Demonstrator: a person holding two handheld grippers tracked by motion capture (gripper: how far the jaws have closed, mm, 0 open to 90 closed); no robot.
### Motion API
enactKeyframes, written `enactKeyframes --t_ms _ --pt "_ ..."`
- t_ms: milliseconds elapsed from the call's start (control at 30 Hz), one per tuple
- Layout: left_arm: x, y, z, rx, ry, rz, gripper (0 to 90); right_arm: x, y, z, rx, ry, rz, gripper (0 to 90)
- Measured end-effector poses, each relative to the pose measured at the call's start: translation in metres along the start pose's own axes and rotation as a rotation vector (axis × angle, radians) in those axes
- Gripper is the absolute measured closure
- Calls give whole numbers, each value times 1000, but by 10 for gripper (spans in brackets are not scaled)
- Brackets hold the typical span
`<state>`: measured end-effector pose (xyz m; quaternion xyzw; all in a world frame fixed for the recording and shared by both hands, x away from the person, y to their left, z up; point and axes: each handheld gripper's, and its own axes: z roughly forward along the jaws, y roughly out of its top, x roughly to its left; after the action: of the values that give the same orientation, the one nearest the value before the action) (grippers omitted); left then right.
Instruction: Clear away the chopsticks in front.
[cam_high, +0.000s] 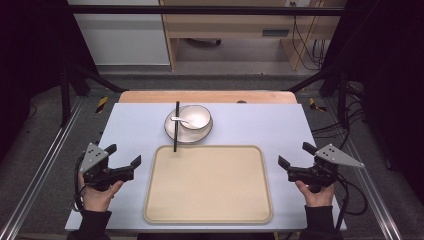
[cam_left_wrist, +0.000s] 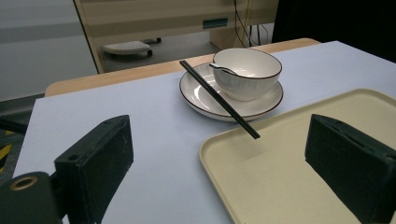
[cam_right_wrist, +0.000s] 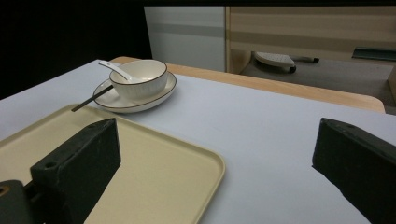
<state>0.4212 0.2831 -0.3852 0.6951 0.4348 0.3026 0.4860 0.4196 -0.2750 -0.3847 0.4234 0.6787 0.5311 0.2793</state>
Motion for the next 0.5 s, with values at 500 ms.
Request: enactKeyframes --t_ms 500 --pt "-3 5 7 8 -18 18 78 7 2 2 1 -8 -14 18"
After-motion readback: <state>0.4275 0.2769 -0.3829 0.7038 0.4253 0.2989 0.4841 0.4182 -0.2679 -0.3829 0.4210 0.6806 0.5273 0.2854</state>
